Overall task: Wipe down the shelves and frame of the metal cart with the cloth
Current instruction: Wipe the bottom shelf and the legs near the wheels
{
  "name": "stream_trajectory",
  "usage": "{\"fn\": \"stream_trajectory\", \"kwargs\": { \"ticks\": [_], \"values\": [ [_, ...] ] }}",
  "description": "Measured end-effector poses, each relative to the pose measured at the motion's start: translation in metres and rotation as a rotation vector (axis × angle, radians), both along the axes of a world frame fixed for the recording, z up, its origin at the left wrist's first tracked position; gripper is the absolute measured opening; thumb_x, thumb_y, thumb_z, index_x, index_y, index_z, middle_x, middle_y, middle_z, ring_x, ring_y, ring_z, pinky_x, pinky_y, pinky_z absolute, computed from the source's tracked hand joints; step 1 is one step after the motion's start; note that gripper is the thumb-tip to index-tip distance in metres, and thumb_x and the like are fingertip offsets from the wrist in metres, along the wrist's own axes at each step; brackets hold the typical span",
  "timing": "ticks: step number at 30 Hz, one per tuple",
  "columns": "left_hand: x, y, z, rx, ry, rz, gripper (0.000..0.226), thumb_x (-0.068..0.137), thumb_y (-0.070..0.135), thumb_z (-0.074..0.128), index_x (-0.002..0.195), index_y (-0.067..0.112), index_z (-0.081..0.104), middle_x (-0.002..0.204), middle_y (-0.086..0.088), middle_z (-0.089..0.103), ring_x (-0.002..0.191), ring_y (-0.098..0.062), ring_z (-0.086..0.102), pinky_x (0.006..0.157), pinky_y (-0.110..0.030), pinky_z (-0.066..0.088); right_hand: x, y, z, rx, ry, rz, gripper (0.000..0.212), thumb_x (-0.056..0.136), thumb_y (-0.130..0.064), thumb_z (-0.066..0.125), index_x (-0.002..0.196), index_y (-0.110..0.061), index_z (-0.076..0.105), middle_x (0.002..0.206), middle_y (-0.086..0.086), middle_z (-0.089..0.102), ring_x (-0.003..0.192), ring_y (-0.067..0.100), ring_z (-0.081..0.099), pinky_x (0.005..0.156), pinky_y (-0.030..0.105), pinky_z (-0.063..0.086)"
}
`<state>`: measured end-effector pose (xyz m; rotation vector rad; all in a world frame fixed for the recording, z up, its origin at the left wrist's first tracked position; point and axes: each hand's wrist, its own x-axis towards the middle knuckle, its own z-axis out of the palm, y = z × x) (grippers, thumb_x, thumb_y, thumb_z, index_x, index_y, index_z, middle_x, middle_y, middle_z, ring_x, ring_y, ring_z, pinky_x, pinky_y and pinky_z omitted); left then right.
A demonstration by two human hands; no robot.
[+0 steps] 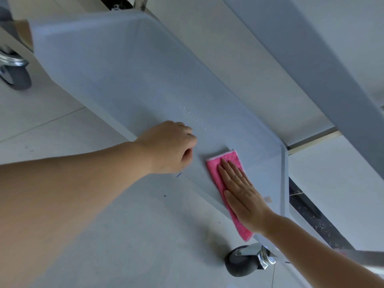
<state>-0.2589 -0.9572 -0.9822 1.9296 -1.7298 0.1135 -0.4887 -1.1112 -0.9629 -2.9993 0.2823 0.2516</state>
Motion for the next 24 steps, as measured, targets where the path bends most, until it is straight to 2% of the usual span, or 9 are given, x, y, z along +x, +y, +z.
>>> {"fn": "stream_trajectory", "kwargs": {
  "ticks": [4, 7, 10, 14, 17, 21, 24],
  "values": [
    [0.045, 0.033, 0.002, -0.097, -0.09, 0.127, 0.022, 0.074, 0.023, 0.047, 0.056, 0.012, 0.052, 0.059, -0.008, 0.054, 0.06, -0.031, 0.054, 0.056, -0.033, 0.043, 0.001, -0.002, 0.001, -0.038, 0.013, 0.023, 0.054, 0.098, -0.04, 0.015, 0.147, -0.025, 0.002, 0.157, -0.003, 0.002, 0.145, 0.013, -0.001, 0.118, 0.036, 0.002],
    [0.083, 0.051, 0.001, -0.083, -0.111, 0.196, 0.028, 0.077, 0.024, 0.045, 0.052, 0.012, 0.044, 0.056, -0.009, 0.05, 0.058, -0.034, 0.053, 0.053, -0.033, 0.04, 0.005, -0.006, 0.002, -0.053, 0.016, 0.048, 0.054, 0.098, -0.043, 0.015, 0.148, -0.027, 0.002, 0.157, -0.002, 0.005, 0.145, 0.014, 0.001, 0.117, 0.034, 0.002],
    [0.099, 0.053, -0.004, -0.046, -0.092, 0.21, 0.031, 0.08, 0.026, 0.042, 0.052, 0.012, 0.04, 0.055, -0.003, 0.042, 0.058, -0.032, 0.05, 0.052, -0.031, 0.036, 0.011, -0.015, 0.003, -0.052, 0.016, 0.079, 0.054, 0.098, -0.039, 0.02, 0.148, -0.021, 0.009, 0.157, 0.002, 0.012, 0.145, 0.016, 0.005, 0.118, 0.035, 0.004],
    [0.097, 0.051, -0.012, -0.031, -0.054, 0.216, 0.031, 0.081, 0.017, 0.053, 0.053, 0.01, 0.04, 0.055, -0.003, 0.043, 0.058, -0.028, 0.043, 0.053, -0.036, 0.042, 0.028, -0.039, 0.003, -0.065, -0.024, 0.055, 0.054, 0.098, -0.042, 0.021, 0.146, -0.017, 0.015, 0.155, 0.0, 0.014, 0.145, 0.014, 0.008, 0.118, 0.029, 0.004],
    [0.098, 0.051, -0.014, -0.056, -0.076, 0.22, 0.031, 0.08, 0.018, 0.049, 0.053, 0.013, 0.036, 0.054, -0.001, 0.04, 0.056, -0.027, 0.041, 0.053, -0.037, 0.043, 0.047, -0.07, -0.001, -0.058, -0.064, -0.087, 0.051, 0.096, -0.039, 0.026, 0.143, -0.023, 0.013, 0.151, -0.008, 0.011, 0.143, 0.011, 0.008, 0.116, 0.02, 0.0],
    [0.098, 0.051, -0.014, -0.072, -0.1, 0.219, 0.028, 0.079, 0.021, 0.043, 0.053, 0.017, 0.033, 0.055, 0.002, 0.036, 0.057, -0.024, 0.037, 0.053, -0.035, 0.042, 0.072, -0.13, -0.01, -0.094, -0.04, -0.371, 0.049, 0.101, -0.027, 0.031, 0.147, -0.02, 0.016, 0.156, 0.0, 0.01, 0.144, 0.014, 0.006, 0.117, 0.028, 0.002],
    [0.099, 0.051, -0.015, -0.083, -0.099, 0.215, 0.026, 0.077, 0.023, 0.042, 0.054, 0.017, 0.033, 0.055, 0.003, 0.036, 0.056, -0.023, 0.035, 0.053, -0.034, 0.042, 0.091, -0.165, -0.014, -0.102, 0.003, -0.524, 0.05, 0.101, -0.028, 0.026, 0.148, -0.015, 0.013, 0.158, 0.002, 0.007, 0.145, 0.015, 0.004, 0.118, 0.031, 0.003]
  ]
}}
